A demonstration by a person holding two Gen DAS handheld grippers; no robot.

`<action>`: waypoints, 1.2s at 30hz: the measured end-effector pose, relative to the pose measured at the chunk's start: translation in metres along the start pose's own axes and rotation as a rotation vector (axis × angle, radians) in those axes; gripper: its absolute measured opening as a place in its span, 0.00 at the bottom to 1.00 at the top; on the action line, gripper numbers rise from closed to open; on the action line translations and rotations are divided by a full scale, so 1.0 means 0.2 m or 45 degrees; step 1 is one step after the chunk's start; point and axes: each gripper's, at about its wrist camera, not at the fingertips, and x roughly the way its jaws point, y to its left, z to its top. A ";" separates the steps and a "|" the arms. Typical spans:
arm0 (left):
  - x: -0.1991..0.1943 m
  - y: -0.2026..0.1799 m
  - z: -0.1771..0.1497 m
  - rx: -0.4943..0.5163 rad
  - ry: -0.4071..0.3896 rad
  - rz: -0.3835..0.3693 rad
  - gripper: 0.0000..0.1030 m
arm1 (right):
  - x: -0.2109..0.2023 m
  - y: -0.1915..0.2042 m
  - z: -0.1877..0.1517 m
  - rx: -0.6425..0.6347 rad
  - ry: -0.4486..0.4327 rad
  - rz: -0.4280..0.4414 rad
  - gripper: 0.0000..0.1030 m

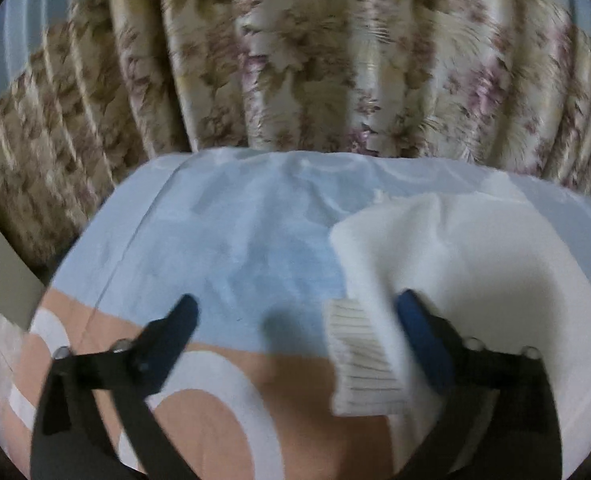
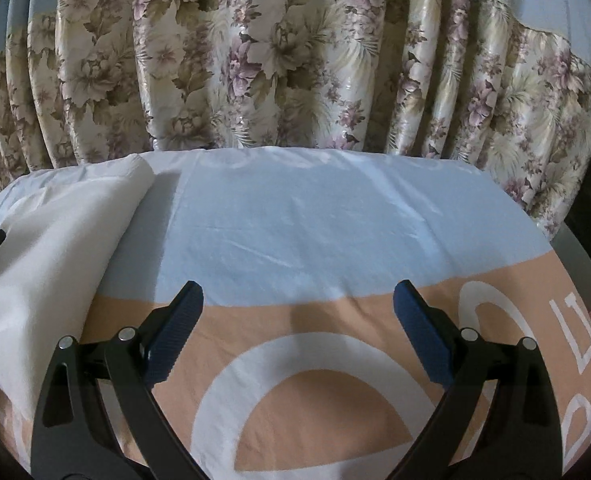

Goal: Fold small clothes

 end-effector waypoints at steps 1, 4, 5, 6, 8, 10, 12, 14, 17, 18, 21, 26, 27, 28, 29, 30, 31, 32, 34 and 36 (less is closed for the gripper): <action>0.00 0.01 0.00 -0.007 0.004 -0.017 0.98 | 0.00 0.01 0.01 -0.012 -0.001 0.000 0.93; -0.06 0.01 0.00 0.054 -0.024 -0.001 0.98 | 0.01 0.06 0.04 -0.070 -0.011 -0.010 0.94; -0.09 0.00 0.00 0.072 -0.035 0.006 0.98 | 0.01 0.09 0.05 -0.105 -0.013 -0.023 0.94; -0.10 -0.01 0.01 0.079 -0.038 0.008 0.98 | 0.01 0.11 0.06 -0.132 -0.017 -0.028 0.94; -0.15 -0.02 0.02 0.083 -0.037 0.014 0.98 | 0.01 0.13 0.08 -0.153 -0.026 -0.022 0.94; -0.22 -0.02 0.03 0.067 -0.070 0.028 0.98 | -0.01 0.15 0.11 -0.168 -0.037 -0.018 0.94; -0.28 -0.03 0.05 0.042 -0.095 0.026 0.98 | -0.03 0.16 0.14 -0.170 -0.054 -0.016 0.95; -0.35 -0.04 0.06 0.006 -0.114 -0.022 0.98 | -0.05 0.17 0.17 -0.163 -0.068 -0.003 0.96; -0.39 -0.09 0.07 -0.003 -0.103 -0.108 0.98 | -0.06 0.20 0.20 -0.155 -0.067 0.020 0.96; -0.40 -0.11 0.06 0.000 -0.095 -0.126 0.98 | -0.06 0.21 0.22 -0.138 -0.064 0.047 0.96; -0.32 -0.16 0.03 0.011 -0.032 -0.114 0.98 | -0.07 0.26 0.27 -0.067 -0.049 0.164 0.97; -0.19 -0.15 -0.07 -0.045 0.049 -0.119 0.98 | -0.03 0.43 0.26 -0.110 0.008 0.252 0.97; -0.17 -0.14 -0.09 -0.060 0.059 -0.128 0.98 | -0.01 0.46 0.25 -0.121 0.025 0.260 0.97; -0.17 -0.14 -0.10 -0.086 0.065 -0.148 0.98 | 0.01 0.48 0.24 -0.118 0.045 0.275 0.97; -0.16 -0.14 -0.11 -0.093 0.063 -0.153 0.98 | 0.03 0.49 0.23 -0.104 0.064 0.296 0.97; -0.17 -0.15 -0.12 -0.096 0.060 -0.158 0.98 | 0.05 0.49 0.22 -0.071 0.085 0.332 0.97; -0.16 -0.16 -0.13 -0.101 0.065 -0.180 0.98 | 0.06 0.50 0.21 -0.048 0.097 0.364 0.97; -0.17 -0.16 -0.14 -0.105 0.061 -0.197 0.98 | 0.07 0.50 0.21 -0.029 0.107 0.403 0.97; -0.18 -0.18 -0.15 -0.109 0.042 -0.221 0.98 | 0.09 0.53 0.19 -0.021 0.132 0.442 0.97; -0.19 -0.20 -0.16 -0.099 0.042 -0.241 0.98 | 0.12 0.55 0.17 -0.032 0.149 0.451 0.97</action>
